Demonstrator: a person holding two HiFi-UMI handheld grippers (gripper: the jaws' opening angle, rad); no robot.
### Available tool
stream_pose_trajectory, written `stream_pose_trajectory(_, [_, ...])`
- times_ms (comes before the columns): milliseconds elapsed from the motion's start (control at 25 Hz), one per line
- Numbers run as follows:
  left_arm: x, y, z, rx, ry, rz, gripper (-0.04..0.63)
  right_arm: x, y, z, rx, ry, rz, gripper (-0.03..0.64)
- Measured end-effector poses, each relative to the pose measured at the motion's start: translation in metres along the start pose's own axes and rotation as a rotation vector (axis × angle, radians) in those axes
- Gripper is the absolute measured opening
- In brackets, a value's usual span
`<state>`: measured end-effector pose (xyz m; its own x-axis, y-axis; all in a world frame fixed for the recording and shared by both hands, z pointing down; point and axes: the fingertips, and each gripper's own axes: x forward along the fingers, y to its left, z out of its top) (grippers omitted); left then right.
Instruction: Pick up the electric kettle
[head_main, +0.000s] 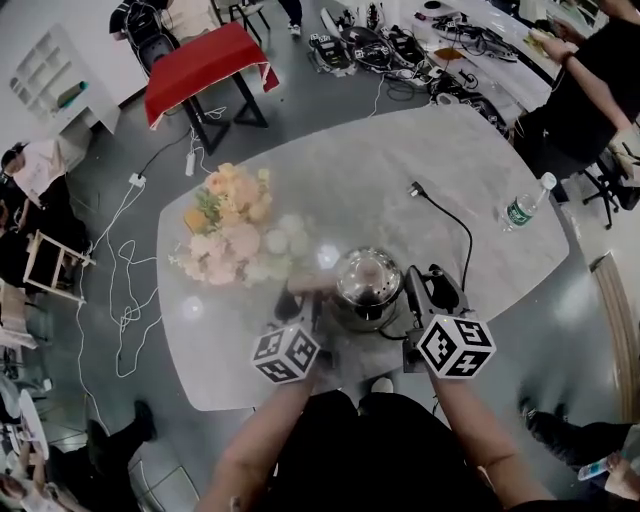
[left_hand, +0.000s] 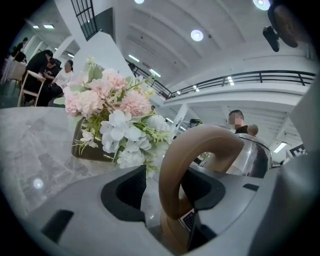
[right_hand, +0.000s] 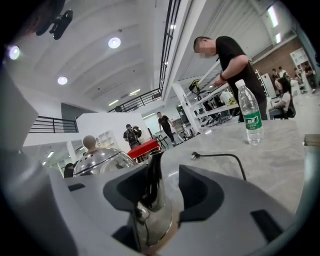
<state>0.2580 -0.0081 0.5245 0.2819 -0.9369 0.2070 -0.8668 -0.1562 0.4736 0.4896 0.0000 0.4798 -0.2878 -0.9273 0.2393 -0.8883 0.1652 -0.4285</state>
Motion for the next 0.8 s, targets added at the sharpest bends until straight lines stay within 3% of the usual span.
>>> stream_pose_trajectory(80, [0.001, -0.004, 0.001, 0.004, 0.005, -0.027, 0.176, 0.000, 0.002, 0.001, -0.008, -0.006, 0.007, 0.151])
stream_pose_trajectory(160, [0.002, -0.008, 0.000, 0.015, 0.015, -0.044, 0.118, 0.001, 0.006, 0.001, -0.030, -0.002, 0.012, 0.129])
stream_pose_trajectory(240, [0.002, -0.008, -0.001, 0.030, 0.027, -0.047, 0.116, 0.002, 0.010, 0.001, -0.062, 0.006, 0.002, 0.087])
stream_pose_trajectory(440, [0.003, -0.007, -0.001, 0.069, 0.046, -0.027, 0.106, 0.003, 0.010, 0.001, -0.078, 0.018, -0.008, 0.086])
stream_pose_trajectory(800, [-0.003, -0.011, 0.001, 0.034, 0.060, -0.002, 0.104, -0.002, 0.011, 0.006, -0.074, 0.028, 0.001, 0.084])
